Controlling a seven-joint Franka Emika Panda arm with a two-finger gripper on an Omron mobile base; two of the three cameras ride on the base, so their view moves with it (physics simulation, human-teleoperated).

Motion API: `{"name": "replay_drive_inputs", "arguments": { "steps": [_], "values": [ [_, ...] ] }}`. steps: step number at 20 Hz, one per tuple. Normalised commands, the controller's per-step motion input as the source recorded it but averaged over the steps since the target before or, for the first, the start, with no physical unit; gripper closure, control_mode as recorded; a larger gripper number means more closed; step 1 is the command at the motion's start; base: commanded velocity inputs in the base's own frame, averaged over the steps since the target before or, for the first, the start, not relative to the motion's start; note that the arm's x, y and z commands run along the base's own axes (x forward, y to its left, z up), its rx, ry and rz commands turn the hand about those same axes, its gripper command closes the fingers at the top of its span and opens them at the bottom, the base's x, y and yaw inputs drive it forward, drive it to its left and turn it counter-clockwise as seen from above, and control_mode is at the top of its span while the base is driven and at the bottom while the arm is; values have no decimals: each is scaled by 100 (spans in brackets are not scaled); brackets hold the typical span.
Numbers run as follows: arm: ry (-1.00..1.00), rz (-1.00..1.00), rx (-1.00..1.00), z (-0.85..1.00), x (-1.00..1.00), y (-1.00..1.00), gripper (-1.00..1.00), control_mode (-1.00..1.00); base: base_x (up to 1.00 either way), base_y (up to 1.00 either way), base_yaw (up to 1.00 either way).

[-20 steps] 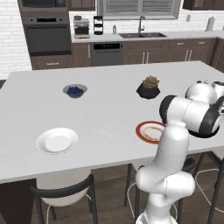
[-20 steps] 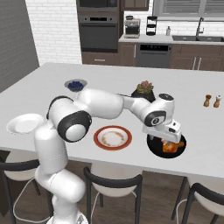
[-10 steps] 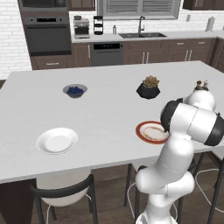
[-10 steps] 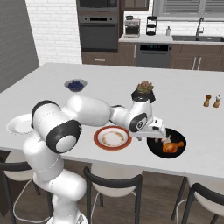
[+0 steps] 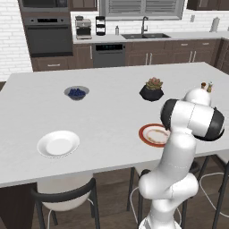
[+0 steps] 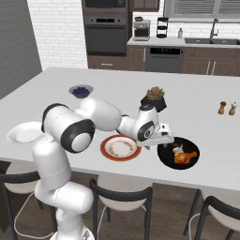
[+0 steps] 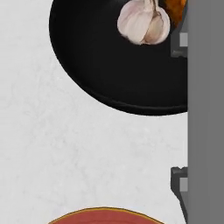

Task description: Pick the chicken drumstick and garlic from their plates and place them in the bowl. Then put the bowl in the fridge.

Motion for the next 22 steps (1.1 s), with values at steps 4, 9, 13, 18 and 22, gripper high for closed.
{"name": "replay_drive_inputs", "arguments": {
  "steps": [4, 9, 13, 18, 22],
  "values": [
    [9, 14, -4, -46, 37, -1, -100, -100, 0, 0, 0],
    [4, 8, -3, -31, 6, -26, -100, -100, 0, 0, 0],
    [0, 3, -3, -24, 0, -28, -100, -100, 0, 0, 0],
    [1, 0, -2, -46, 1, -2, 100, -100, 0, 0, 0],
    [3, 2, 0, -46, 0, 1, 100, -100, 0, 0, 0]
  ]
}}
